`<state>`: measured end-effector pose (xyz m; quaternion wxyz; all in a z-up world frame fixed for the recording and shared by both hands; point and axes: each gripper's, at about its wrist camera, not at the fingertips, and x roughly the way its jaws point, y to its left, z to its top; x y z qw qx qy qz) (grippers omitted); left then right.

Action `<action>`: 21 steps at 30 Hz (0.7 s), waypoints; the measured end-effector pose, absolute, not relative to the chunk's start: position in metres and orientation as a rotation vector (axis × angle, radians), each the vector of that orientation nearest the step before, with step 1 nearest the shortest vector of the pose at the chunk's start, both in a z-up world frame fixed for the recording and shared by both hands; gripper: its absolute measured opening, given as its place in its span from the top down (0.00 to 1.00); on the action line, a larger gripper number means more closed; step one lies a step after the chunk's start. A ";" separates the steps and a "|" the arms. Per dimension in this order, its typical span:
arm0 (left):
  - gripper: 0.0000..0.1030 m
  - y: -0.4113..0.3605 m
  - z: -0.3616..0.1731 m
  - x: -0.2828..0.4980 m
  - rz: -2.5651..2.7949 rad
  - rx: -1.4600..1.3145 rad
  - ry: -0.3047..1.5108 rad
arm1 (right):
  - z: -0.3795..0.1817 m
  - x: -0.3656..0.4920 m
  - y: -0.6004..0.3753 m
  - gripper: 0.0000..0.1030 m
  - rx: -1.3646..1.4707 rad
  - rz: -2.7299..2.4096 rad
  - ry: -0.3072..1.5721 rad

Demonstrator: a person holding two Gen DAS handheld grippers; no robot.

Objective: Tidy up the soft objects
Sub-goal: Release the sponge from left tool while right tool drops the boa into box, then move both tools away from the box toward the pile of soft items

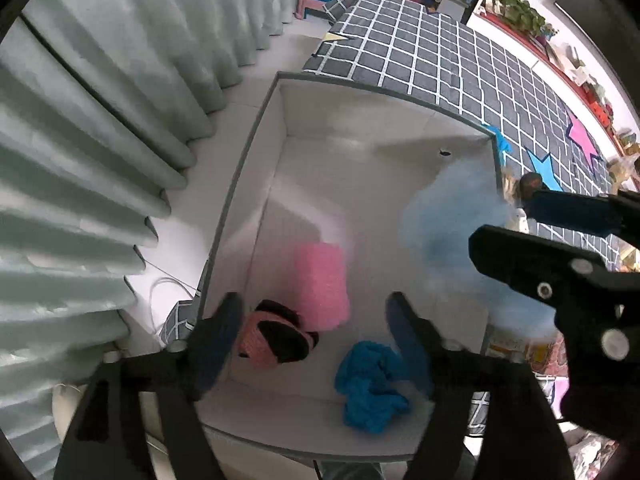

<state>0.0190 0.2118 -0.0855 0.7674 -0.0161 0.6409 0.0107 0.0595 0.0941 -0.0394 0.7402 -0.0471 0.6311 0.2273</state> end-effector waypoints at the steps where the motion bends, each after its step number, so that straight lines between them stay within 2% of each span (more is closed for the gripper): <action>1: 0.21 0.212 -0.084 0.019 0.025 -0.041 1.386 | -0.038 0.059 0.093 0.40 -0.098 0.497 1.381; 4: 0.13 0.213 -0.084 0.020 0.023 -0.059 1.393 | -0.037 0.060 0.091 0.37 -0.101 0.485 1.378; 5: 0.10 0.213 -0.084 0.020 0.026 -0.060 1.398 | -0.037 0.060 0.091 0.31 -0.105 0.480 1.376; 6: 0.10 0.214 -0.084 0.020 0.028 -0.060 1.398 | -0.036 0.060 0.089 0.18 -0.108 0.473 1.374; 7: 0.09 0.214 -0.084 0.020 0.029 -0.058 1.397 | -0.034 0.060 0.087 0.16 -0.104 0.467 1.366; 21: 0.08 0.182 -0.051 0.034 -0.073 -0.033 1.344 | -0.012 0.060 0.001 0.16 0.031 0.335 1.338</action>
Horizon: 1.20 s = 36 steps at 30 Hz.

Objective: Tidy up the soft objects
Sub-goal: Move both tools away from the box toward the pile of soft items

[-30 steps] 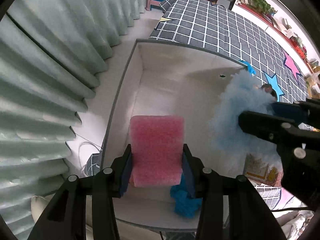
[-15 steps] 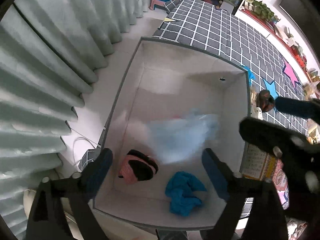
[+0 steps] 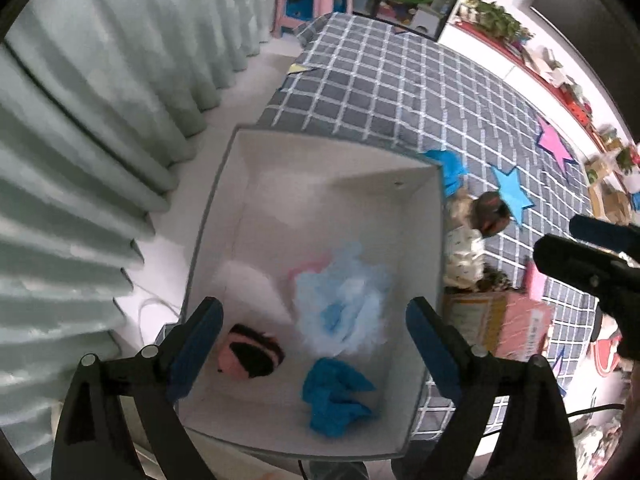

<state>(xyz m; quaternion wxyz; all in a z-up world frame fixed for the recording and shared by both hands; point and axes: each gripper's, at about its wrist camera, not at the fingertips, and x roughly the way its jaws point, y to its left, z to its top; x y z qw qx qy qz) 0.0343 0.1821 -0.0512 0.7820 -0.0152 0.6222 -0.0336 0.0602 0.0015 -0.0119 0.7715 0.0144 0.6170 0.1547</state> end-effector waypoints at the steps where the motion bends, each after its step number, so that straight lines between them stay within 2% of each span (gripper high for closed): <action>1: 0.08 0.177 -0.049 0.036 -0.083 -0.024 1.342 | -0.012 0.060 -0.010 0.16 0.054 0.315 1.340; 7: 0.08 0.141 -0.038 0.049 -0.142 0.053 1.339 | -0.020 0.054 -0.077 0.16 0.147 0.190 1.353; 17: 0.08 0.072 -0.038 0.100 -0.196 0.179 1.374 | -0.066 0.025 -0.186 0.16 0.346 -0.018 1.415; 28: 0.08 -0.004 -0.110 0.176 -0.143 0.353 1.501 | -0.126 0.021 -0.242 0.16 0.480 -0.116 1.496; 36: 0.08 -0.011 -0.168 0.209 -0.092 0.382 1.621 | -0.175 0.035 -0.249 0.16 0.503 -0.135 1.568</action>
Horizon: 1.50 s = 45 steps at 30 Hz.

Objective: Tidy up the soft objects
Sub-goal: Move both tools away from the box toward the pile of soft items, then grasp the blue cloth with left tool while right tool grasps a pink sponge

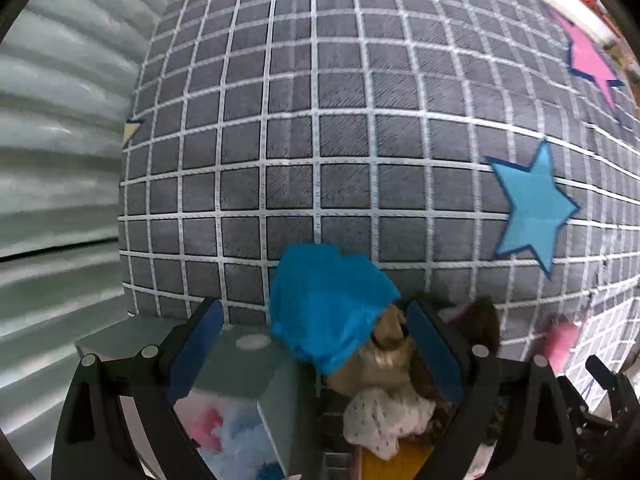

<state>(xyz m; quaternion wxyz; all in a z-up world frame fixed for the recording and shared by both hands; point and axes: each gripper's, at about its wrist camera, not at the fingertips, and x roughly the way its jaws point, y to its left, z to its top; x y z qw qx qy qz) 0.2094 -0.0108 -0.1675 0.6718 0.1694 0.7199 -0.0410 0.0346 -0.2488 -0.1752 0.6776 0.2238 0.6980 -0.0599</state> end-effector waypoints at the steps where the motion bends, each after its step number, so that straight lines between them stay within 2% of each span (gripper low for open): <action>1: 0.08 -0.009 -0.174 0.212 -0.081 0.385 1.638 | -0.179 0.037 -0.248 0.16 0.498 -0.134 1.575; 12: 0.09 -0.008 -0.223 0.210 -0.078 0.408 1.776 | -0.220 0.049 -0.243 0.16 0.424 -0.118 1.649; 15: 0.18 -0.015 -0.230 0.206 -0.113 0.402 1.802 | -0.224 0.048 -0.234 0.16 0.375 -0.107 1.650; 17: 0.35 -0.019 -0.231 0.203 -0.137 0.411 1.802 | -0.223 0.049 -0.228 0.16 0.353 -0.091 1.647; 18: 0.40 -0.023 -0.231 0.202 -0.140 0.418 1.795 | -0.222 0.048 -0.226 0.22 0.343 -0.081 1.643; 20: 0.59 -0.025 -0.227 0.201 -0.147 0.424 1.777 | -0.217 0.046 -0.218 0.40 0.281 -0.082 1.632; 21: 0.62 -0.026 -0.224 0.202 -0.148 0.418 1.771 | -0.215 0.049 -0.204 0.56 0.264 -0.081 1.625; 22: 0.67 -0.024 -0.218 0.205 -0.149 0.404 1.759 | -0.213 0.047 -0.202 0.57 0.268 -0.069 1.617; 26: 0.70 -0.021 -0.195 0.207 -0.160 0.363 1.693 | -0.203 0.040 -0.209 0.57 0.359 -0.054 1.590; 36: 0.70 -0.033 -0.119 0.202 -0.207 0.389 1.465 | -0.159 0.048 -0.229 0.57 0.413 -0.054 1.504; 40: 0.70 -0.049 -0.086 0.184 -0.254 0.411 1.390 | -0.146 0.049 -0.240 0.57 0.416 -0.058 1.477; 45: 0.70 -0.040 -0.068 0.160 -0.303 0.367 1.357 | -0.130 0.044 -0.246 0.57 0.410 -0.059 1.448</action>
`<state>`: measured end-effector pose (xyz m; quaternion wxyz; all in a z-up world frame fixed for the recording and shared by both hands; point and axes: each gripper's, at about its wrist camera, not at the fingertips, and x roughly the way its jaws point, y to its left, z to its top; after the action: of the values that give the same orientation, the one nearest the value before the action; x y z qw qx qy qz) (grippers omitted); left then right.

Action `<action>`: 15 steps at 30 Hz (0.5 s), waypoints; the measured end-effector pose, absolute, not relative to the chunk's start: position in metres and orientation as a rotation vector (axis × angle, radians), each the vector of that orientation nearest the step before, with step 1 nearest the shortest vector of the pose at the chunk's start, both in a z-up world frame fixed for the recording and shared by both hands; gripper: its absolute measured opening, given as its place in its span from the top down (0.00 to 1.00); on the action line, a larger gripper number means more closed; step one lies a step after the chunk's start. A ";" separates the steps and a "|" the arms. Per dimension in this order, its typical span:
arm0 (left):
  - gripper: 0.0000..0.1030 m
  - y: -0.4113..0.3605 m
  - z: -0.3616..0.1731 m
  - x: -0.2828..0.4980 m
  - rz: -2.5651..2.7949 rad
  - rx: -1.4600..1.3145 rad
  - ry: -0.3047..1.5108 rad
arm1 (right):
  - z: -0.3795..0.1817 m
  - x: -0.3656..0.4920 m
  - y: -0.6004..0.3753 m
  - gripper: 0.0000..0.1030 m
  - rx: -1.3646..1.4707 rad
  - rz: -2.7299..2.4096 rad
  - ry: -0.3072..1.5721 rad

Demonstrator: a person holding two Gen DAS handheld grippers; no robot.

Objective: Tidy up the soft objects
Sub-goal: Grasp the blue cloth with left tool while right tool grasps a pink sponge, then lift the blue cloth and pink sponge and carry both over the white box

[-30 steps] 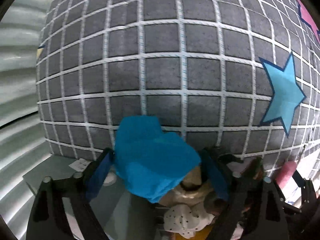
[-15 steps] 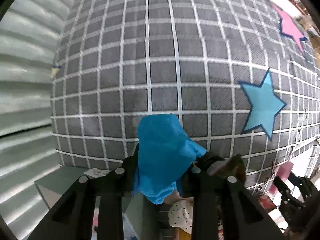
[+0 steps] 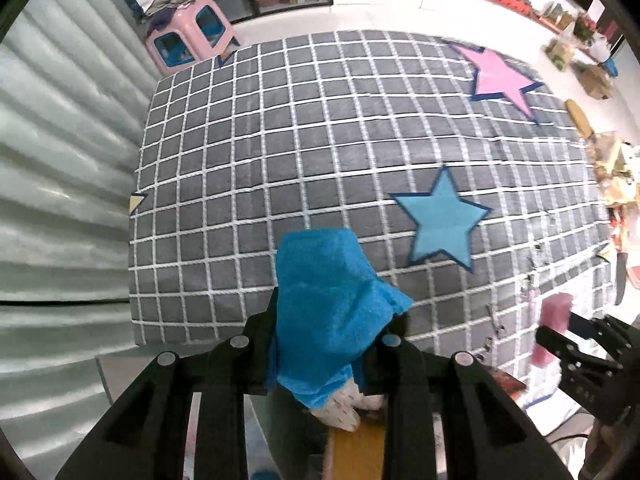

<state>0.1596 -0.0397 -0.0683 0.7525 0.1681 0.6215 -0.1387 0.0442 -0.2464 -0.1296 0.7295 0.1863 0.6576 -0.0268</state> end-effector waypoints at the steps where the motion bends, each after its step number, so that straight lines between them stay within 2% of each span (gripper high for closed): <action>1: 0.70 -0.040 -0.063 0.153 -0.318 0.357 1.351 | -0.125 0.043 -0.245 0.57 0.406 -0.059 1.442; 15: 0.70 -0.026 -0.026 0.083 -0.392 0.340 1.262 | -0.074 0.026 -0.229 0.57 0.347 -0.024 1.382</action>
<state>0.0834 -0.0264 -0.0257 0.7761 0.1570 0.5833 -0.1812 0.0256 -0.2286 -0.0735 0.7566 0.1590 0.6341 -0.0111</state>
